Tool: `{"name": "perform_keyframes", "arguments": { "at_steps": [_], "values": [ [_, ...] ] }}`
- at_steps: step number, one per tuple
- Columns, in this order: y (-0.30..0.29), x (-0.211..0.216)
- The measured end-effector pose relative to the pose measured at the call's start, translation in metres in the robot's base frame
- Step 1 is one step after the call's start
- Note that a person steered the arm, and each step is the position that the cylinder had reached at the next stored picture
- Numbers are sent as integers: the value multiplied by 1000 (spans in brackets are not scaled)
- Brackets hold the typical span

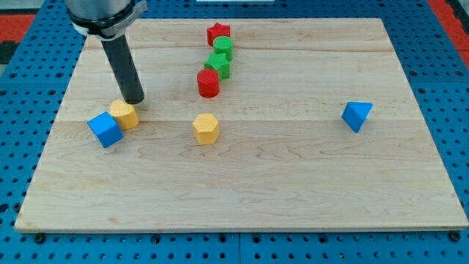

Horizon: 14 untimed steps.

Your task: Move the yellow blocks towards the center left side of the board

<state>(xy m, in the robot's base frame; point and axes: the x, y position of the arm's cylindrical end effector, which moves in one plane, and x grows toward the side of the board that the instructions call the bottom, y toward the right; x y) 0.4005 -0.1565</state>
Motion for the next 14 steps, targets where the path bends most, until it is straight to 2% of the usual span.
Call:
{"name": "perform_keyframes", "arguments": {
  "at_steps": [1, 2, 3, 6, 7, 8, 9, 10, 11, 13, 14],
  "values": [
    [59, 21],
    [60, 56],
    [20, 68],
    [-63, 22],
    [-35, 14],
    [25, 32],
    [28, 79],
    [85, 91],
    [156, 92],
    [213, 72],
    [154, 60]
  ]
}}
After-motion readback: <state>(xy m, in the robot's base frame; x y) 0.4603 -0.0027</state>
